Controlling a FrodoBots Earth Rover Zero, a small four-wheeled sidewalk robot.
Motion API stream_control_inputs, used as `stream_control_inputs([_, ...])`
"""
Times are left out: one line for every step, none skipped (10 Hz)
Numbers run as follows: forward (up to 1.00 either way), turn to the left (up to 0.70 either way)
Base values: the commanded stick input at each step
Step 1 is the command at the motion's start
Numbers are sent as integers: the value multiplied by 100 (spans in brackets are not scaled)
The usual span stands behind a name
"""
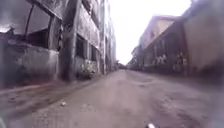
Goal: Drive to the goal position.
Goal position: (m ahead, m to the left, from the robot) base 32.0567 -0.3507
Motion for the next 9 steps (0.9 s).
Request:
stream_control_inputs([100, 0])
stream_control_inputs([100, 0])
stream_control_inputs([100, 0])
stream_control_inputs([100, 0])
stream_control_inputs([100, 0])
stream_control_inputs([100, 0])
stream_control_inputs([100, 0])
stream_control_inputs([100, 0])
stream_control_inputs([100, 0])
